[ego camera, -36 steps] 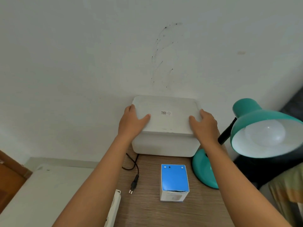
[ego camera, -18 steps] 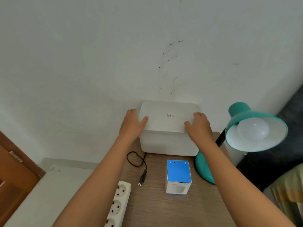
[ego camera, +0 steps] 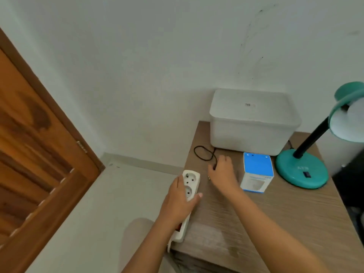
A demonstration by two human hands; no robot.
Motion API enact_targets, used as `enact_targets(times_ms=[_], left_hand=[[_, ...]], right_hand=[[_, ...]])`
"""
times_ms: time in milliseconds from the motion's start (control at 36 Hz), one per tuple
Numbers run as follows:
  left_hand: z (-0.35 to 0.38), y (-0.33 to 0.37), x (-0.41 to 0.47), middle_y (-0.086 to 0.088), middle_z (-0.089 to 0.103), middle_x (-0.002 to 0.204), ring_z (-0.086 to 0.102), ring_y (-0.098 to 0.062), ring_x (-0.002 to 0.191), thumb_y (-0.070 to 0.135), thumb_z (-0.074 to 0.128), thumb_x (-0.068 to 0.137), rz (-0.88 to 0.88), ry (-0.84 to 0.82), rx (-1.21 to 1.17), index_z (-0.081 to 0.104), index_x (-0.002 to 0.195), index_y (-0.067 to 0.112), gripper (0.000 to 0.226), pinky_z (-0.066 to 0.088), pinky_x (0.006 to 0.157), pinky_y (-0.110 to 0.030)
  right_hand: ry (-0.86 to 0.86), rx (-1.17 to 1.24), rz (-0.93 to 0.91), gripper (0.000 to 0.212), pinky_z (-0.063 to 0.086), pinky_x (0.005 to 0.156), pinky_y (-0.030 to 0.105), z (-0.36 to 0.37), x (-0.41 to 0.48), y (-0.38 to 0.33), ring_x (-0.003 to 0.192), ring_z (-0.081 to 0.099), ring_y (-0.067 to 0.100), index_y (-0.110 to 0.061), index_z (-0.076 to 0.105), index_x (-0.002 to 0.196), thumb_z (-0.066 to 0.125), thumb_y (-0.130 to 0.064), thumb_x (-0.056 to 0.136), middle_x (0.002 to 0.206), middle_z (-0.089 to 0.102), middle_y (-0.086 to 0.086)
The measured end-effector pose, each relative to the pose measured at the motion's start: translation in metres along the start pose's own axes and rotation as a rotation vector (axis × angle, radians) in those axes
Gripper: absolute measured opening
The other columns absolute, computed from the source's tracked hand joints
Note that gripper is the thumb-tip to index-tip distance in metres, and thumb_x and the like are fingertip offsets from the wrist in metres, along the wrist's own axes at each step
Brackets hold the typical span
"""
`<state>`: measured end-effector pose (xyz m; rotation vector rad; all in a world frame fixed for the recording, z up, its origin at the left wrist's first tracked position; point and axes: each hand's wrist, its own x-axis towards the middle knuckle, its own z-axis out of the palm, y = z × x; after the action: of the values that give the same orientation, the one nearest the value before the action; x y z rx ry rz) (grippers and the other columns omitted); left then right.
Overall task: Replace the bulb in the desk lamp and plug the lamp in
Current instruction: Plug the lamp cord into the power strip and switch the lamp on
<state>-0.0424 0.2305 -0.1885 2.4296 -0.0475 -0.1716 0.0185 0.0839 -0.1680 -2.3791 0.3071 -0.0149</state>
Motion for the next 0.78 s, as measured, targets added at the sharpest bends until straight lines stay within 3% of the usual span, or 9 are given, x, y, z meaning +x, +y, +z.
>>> enact_targets(times_ms=[56, 111, 194, 306, 389, 500, 611, 667, 778], left_hand=[[0.007, -0.004, -0.004, -0.002, 0.023, 0.153, 0.029, -0.018, 0.137, 0.056, 0.052, 0.086, -0.015, 0.020, -0.006, 0.008, 0.149, 0.015, 0.087, 0.032, 0.108, -0.031], [0.012, -0.007, -0.003, -0.002, 0.022, 0.153, 0.029, -0.018, 0.137, 0.053, 0.050, 0.088, -0.007, 0.060, 0.025, 0.004, 0.150, 0.016, 0.085, 0.032, 0.105, -0.030], [0.014, -0.009, 0.000, -0.002, 0.028, 0.150, 0.033, -0.018, 0.133, 0.052, 0.049, 0.089, -0.002, 0.080, 0.020, 0.005, 0.150, 0.018, 0.082, 0.036, 0.101, -0.031], [0.016, -0.012, 0.001, -0.003, 0.031, 0.148, 0.035, -0.018, 0.131, 0.048, 0.051, 0.089, 0.014, 0.094, 0.017, 0.007, 0.149, 0.017, 0.081, 0.036, 0.099, -0.031], [0.017, -0.013, 0.002, -0.003, 0.036, 0.144, 0.039, -0.018, 0.127, 0.048, 0.051, 0.089, 0.026, 0.117, 0.019, 0.011, 0.148, 0.017, 0.078, 0.040, 0.095, -0.031], [0.018, -0.014, 0.003, -0.003, 0.041, 0.139, 0.043, -0.018, 0.122, 0.048, 0.052, 0.087, 0.023, 0.136, 0.022, 0.016, 0.145, 0.018, 0.074, 0.043, 0.090, -0.031], [0.019, -0.013, 0.003, -0.003, 0.041, 0.138, 0.044, -0.019, 0.121, 0.047, 0.052, 0.087, 0.017, 0.138, 0.018, 0.016, 0.145, 0.017, 0.074, 0.044, 0.089, -0.032], [0.018, -0.013, 0.002, -0.003, 0.042, 0.138, 0.044, -0.018, 0.121, 0.047, 0.052, 0.087, 0.017, 0.139, 0.010, 0.017, 0.145, 0.018, 0.074, 0.044, 0.089, -0.032], [0.017, -0.014, 0.002, -0.002, 0.042, 0.137, 0.045, -0.018, 0.121, 0.048, 0.052, 0.086, 0.014, 0.133, -0.005, 0.017, 0.145, 0.018, 0.074, 0.045, 0.091, -0.033]], right_hand=[[0.011, 0.003, 0.060, 0.033, 0.038, 0.094, 0.038, 0.009, 0.002, 0.006, 0.113, 0.046, 0.036, 0.005, 0.046, 0.116, 0.048, -0.017, 0.092, 0.125, 0.044, 0.022], [-0.008, 0.045, 0.115, 0.035, 0.039, 0.096, 0.040, 0.015, 0.008, 0.007, 0.115, 0.047, 0.037, 0.006, 0.047, 0.118, 0.047, -0.019, 0.093, 0.128, 0.043, 0.023], [-0.007, 0.100, 0.152, 0.032, 0.040, 0.093, 0.035, 0.019, 0.017, 0.006, 0.115, 0.050, 0.034, 0.004, 0.054, 0.117, 0.046, -0.016, 0.094, 0.126, 0.050, 0.022], [-0.040, 0.173, 0.167, 0.025, 0.044, 0.089, 0.032, 0.021, 0.023, 0.004, 0.108, 0.059, 0.028, 0.000, 0.069, 0.100, 0.047, -0.006, 0.089, 0.111, 0.068, 0.016], [-0.043, 0.171, 0.137, 0.025, 0.044, 0.088, 0.030, 0.021, 0.022, 0.002, 0.107, 0.060, 0.026, -0.001, 0.070, 0.098, 0.047, -0.006, 0.089, 0.109, 0.069, 0.013], [-0.087, 0.156, 0.131, 0.024, 0.040, 0.081, 0.027, 0.023, 0.022, 0.002, 0.103, 0.059, 0.025, -0.002, 0.067, 0.098, 0.055, -0.022, 0.091, 0.105, 0.067, 0.013], [-0.164, 0.132, 0.143, 0.017, 0.048, 0.075, 0.031, 0.026, 0.022, 0.004, 0.082, 0.059, 0.019, -0.004, 0.065, 0.088, 0.061, -0.020, 0.087, 0.088, 0.065, 0.010], [-0.170, 0.172, 0.152, 0.010, 0.046, 0.063, 0.023, 0.024, 0.020, 0.003, 0.067, 0.058, 0.012, -0.006, 0.063, 0.083, 0.063, -0.015, 0.086, 0.080, 0.063, 0.005], [-0.067, 0.268, 0.095, 0.011, 0.044, 0.071, 0.023, 0.013, 0.019, 0.000, 0.080, 0.057, 0.014, -0.009, 0.067, 0.090, 0.068, -0.017, 0.082, 0.089, 0.064, 0.006]])
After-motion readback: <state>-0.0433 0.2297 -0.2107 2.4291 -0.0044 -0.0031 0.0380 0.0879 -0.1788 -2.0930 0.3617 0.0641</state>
